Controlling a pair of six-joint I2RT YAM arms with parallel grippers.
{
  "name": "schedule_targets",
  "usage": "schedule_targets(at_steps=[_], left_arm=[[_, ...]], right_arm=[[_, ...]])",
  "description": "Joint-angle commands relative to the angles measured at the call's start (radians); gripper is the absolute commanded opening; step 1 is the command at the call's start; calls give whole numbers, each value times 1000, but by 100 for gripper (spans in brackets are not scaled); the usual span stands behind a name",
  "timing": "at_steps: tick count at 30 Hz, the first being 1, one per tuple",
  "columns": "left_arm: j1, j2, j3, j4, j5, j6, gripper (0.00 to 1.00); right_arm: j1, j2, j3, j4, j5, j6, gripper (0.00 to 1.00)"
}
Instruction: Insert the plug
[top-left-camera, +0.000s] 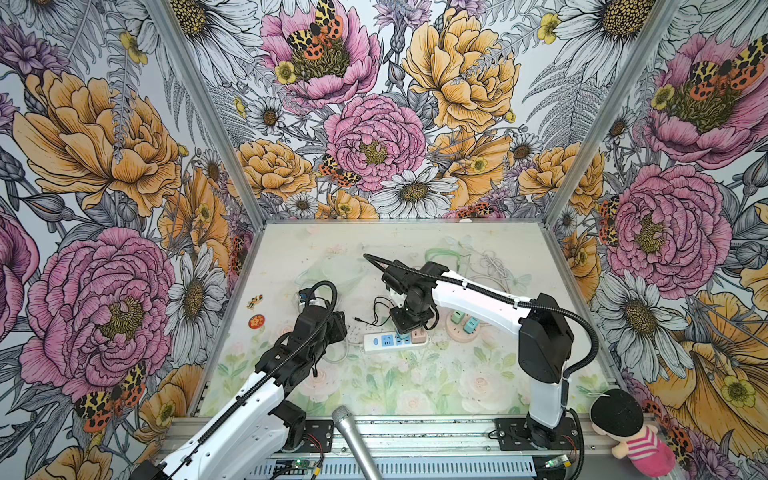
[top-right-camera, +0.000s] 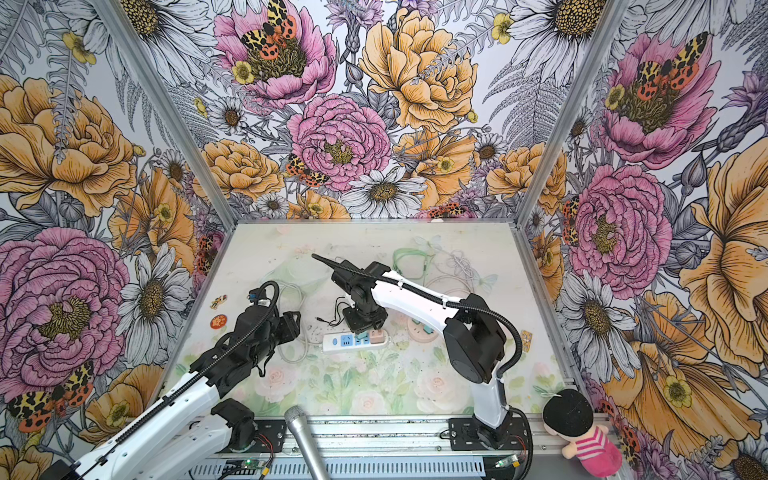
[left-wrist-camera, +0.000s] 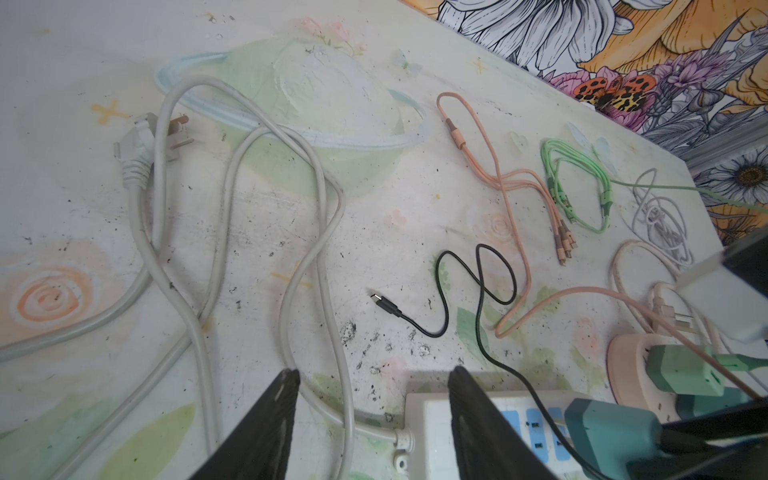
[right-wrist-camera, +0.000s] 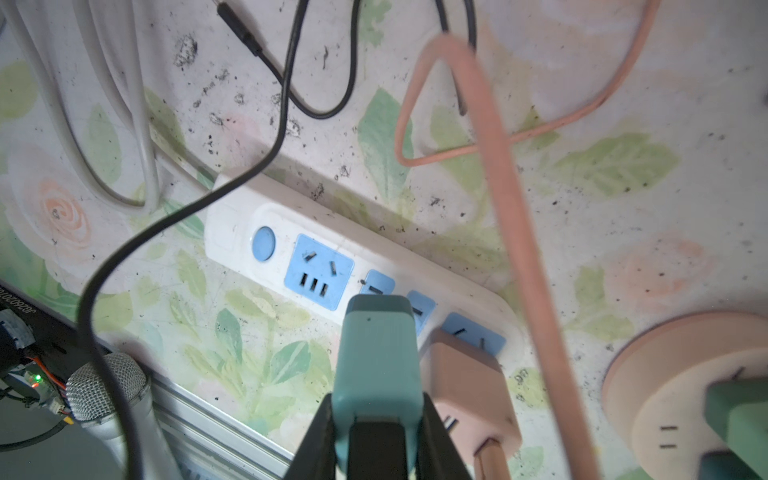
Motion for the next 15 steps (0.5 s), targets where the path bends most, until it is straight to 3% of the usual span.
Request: schedule_targets(at_steps=[1,15], left_arm=[[14,-1,-9,23,26,-9,60],[26,-11,-20,24,28,-17,61]], right_arm=[[6,7,-17,39,-10,28,0],[21,10,-44,57,-17,61,0]])
